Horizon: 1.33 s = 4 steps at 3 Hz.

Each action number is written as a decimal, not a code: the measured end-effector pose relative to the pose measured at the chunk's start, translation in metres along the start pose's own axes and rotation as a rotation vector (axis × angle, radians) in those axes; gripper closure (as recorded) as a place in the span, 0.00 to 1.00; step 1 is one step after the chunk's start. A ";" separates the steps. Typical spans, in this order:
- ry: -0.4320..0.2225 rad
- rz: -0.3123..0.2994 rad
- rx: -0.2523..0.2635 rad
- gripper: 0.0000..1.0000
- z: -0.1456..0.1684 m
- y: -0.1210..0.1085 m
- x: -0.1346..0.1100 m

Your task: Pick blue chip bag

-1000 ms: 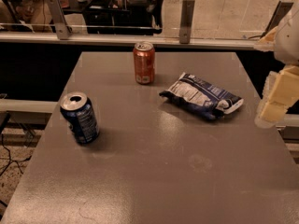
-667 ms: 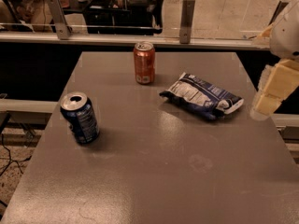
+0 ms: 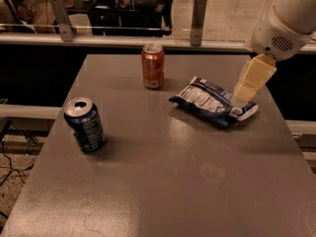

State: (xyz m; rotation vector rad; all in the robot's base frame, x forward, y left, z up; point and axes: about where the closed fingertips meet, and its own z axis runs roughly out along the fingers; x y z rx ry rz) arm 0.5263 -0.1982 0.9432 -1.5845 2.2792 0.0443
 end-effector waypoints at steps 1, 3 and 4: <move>0.013 0.060 -0.044 0.00 0.042 -0.014 -0.014; 0.051 0.123 -0.084 0.00 0.108 -0.010 -0.030; 0.058 0.115 -0.103 0.00 0.119 -0.003 -0.034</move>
Offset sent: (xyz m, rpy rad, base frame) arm 0.0553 0.0579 -0.0988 0.0212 0.1467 -0.1149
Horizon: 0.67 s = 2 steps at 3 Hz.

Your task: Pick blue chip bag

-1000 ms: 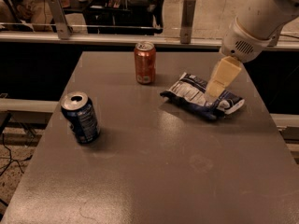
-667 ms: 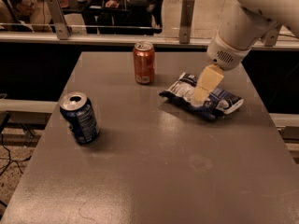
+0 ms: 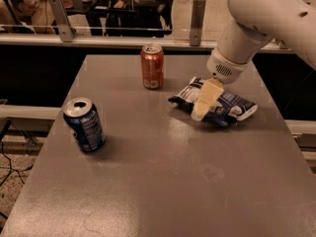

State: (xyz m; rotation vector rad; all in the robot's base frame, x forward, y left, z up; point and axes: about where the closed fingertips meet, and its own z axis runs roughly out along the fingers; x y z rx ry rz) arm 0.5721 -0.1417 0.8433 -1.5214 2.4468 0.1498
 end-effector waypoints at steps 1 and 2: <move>0.023 -0.009 -0.005 0.15 0.005 0.005 -0.002; 0.028 -0.010 -0.014 0.38 0.003 0.006 -0.001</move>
Offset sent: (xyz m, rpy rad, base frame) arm -0.0059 0.0018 0.0021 -0.0223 0.0307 0.0112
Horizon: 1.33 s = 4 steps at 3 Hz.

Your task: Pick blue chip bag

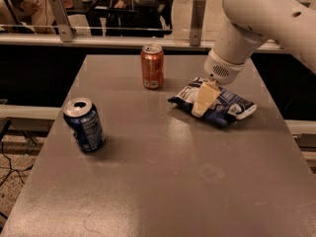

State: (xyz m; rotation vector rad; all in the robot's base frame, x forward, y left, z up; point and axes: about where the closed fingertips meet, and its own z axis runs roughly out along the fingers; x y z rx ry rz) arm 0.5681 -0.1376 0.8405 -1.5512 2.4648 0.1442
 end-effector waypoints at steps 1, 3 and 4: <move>-0.012 -0.010 -0.002 0.62 -0.011 0.000 0.000; -0.072 -0.106 -0.016 1.00 -0.055 0.009 -0.010; -0.126 -0.170 -0.023 1.00 -0.087 0.012 -0.018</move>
Offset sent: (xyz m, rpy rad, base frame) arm -0.0123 -0.0050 0.0614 0.0553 -0.0490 0.0943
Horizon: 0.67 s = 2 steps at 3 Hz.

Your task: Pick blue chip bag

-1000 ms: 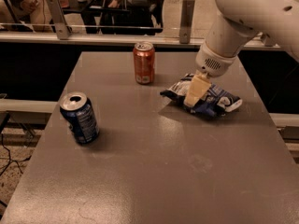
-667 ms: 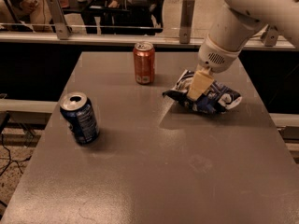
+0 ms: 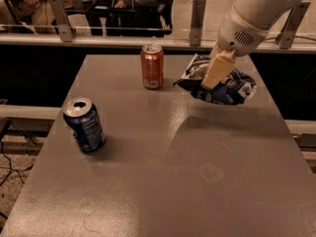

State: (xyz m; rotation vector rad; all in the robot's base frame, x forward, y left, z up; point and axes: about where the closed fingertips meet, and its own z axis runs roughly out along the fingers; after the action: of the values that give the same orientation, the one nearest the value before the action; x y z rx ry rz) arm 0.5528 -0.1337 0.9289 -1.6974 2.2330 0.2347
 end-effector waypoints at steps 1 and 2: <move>-0.041 -0.053 0.005 1.00 -0.029 -0.002 -0.011; -0.089 -0.095 0.031 1.00 -0.052 -0.007 -0.026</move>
Offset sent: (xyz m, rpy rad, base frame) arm -0.0111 -0.0036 0.0843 0.0703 -0.0649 0.1392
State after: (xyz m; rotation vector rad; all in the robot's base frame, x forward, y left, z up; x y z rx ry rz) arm 0.5574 -0.1291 0.9868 -1.7363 2.0755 0.2463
